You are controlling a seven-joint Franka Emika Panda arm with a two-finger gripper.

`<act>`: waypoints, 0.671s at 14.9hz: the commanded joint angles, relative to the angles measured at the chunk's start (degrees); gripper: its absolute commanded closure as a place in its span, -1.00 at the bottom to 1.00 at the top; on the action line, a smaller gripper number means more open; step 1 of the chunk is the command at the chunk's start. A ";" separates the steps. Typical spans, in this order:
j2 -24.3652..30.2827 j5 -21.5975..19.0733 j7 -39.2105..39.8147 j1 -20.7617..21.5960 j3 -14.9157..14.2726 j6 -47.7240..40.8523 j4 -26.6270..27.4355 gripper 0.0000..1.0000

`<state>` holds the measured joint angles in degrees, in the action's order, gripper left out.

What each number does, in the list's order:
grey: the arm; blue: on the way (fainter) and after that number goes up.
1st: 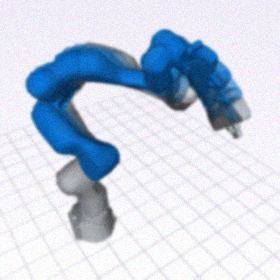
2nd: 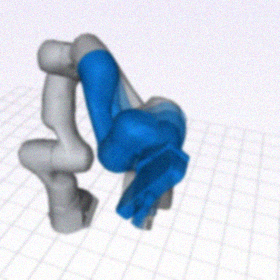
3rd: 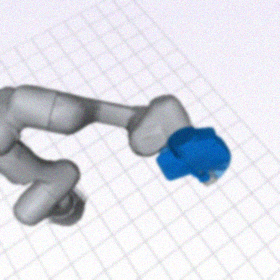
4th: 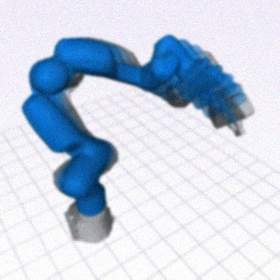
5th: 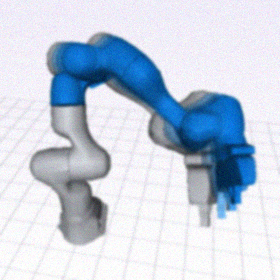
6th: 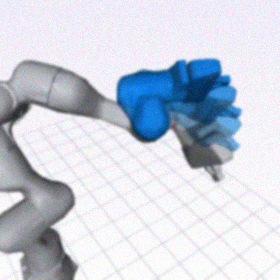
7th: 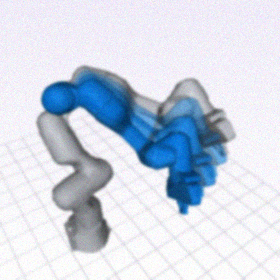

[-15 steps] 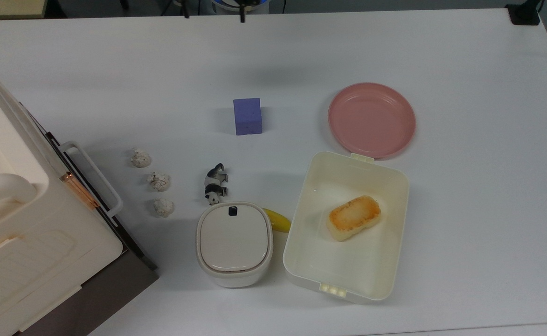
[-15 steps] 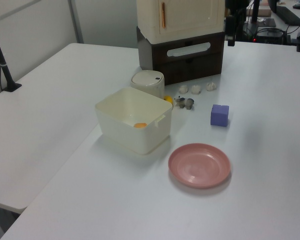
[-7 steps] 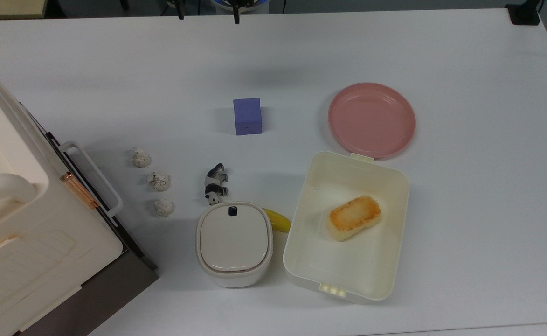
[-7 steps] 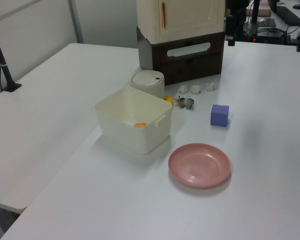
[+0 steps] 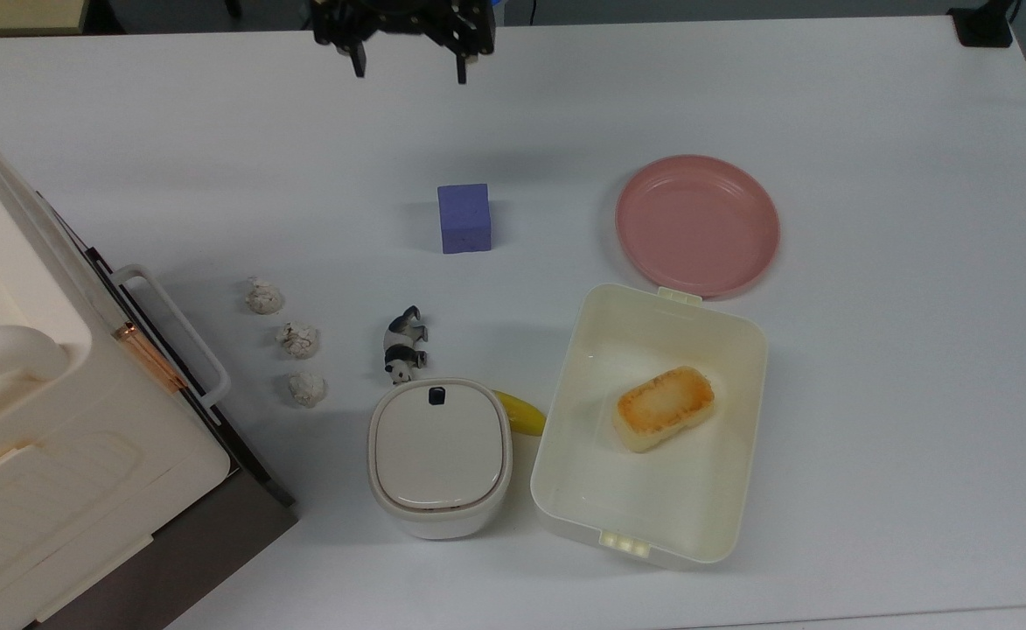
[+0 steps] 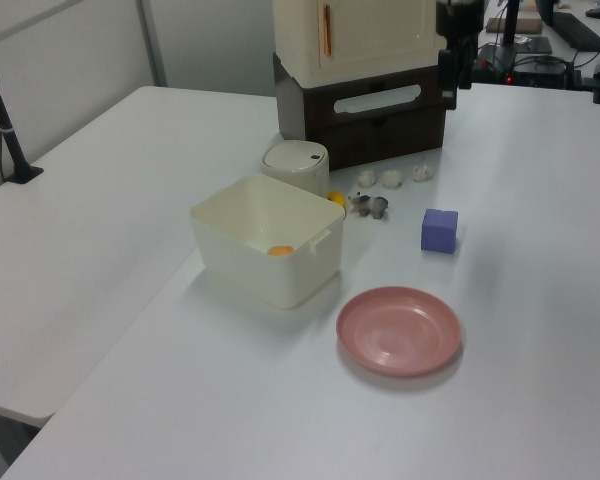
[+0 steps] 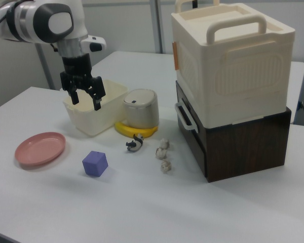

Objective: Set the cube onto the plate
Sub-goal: 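Lower the open gripper over the purple cube and close on it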

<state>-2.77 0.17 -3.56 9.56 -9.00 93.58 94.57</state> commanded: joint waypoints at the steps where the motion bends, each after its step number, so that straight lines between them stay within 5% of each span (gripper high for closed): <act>1: -1.18 -0.44 0.83 0.64 -0.32 3.87 0.96 -1.00; 10: -11.47 0.88 1.97 4.50 -0.23 14.77 8.42 -1.00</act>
<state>-13.31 0.19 -2.32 11.25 -8.88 103.29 97.52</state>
